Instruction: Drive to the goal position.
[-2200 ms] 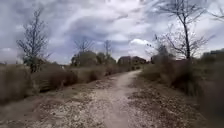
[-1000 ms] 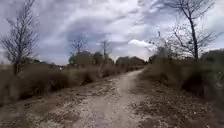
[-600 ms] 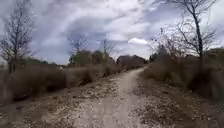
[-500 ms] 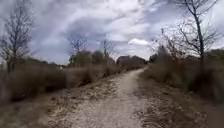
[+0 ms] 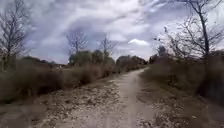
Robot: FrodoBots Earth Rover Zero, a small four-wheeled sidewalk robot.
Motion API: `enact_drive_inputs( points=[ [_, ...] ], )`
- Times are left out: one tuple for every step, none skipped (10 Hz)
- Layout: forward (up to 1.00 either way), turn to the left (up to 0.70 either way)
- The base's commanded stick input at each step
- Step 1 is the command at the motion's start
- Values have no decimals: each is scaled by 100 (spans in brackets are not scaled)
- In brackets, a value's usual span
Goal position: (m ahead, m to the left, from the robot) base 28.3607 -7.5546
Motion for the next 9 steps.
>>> enact_drive_inputs(
  points=[
    [50,0],
    [50,0],
    [50,0],
    [50,0],
    [50,0],
    [50,0],
    [50,0],
    [50,0],
    [50,0]
  ],
)
